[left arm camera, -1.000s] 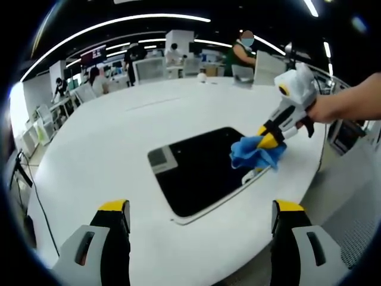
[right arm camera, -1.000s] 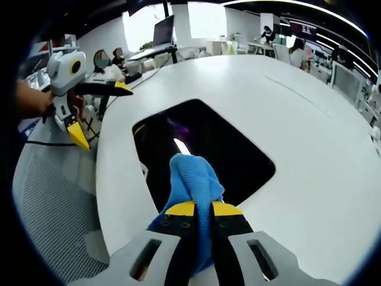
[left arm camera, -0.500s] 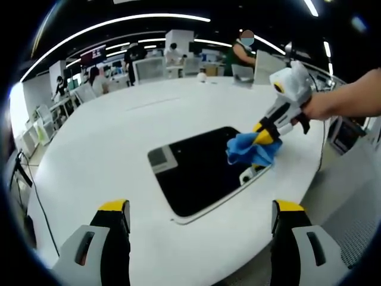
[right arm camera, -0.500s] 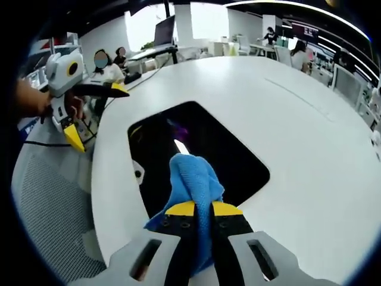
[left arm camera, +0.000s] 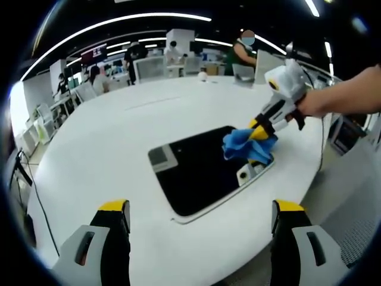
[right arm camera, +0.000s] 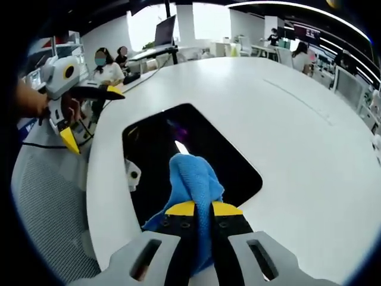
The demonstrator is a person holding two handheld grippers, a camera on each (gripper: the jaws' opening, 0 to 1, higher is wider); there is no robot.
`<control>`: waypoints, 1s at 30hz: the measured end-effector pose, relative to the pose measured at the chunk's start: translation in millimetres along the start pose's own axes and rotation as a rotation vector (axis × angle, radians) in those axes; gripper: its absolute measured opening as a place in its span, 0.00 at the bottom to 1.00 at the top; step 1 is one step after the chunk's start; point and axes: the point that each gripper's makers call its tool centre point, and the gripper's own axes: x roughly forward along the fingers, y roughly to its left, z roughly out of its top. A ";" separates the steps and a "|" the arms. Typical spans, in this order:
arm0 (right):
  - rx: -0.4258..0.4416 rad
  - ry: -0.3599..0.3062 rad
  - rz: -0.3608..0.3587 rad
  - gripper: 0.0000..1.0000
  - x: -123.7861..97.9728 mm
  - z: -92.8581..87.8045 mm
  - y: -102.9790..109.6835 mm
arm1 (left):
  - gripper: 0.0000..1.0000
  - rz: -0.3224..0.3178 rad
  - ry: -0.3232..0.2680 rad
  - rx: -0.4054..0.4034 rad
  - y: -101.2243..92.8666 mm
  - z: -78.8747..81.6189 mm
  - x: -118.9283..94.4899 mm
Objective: Wipe the mirror surface with the cleaning cloth until all visible marks leave the cleaned area.
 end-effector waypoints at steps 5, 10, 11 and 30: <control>0.005 0.002 -0.007 0.03 1.8 2.4 -6.6 | 0.99 0.000 0.003 -0.002 -0.4 -0.6 -0.1; 0.004 0.004 -0.012 0.03 3.4 5.0 -12.8 | 1.00 0.001 0.004 -0.007 -0.1 -1.1 0.0; 0.002 0.005 -0.013 0.03 3.8 5.5 -14.0 | 1.00 0.002 0.004 -0.009 -0.1 -1.2 -0.1; -0.011 0.021 -0.032 0.03 11.1 16.4 -40.6 | 1.00 0.007 0.001 -0.018 0.9 0.0 -0.2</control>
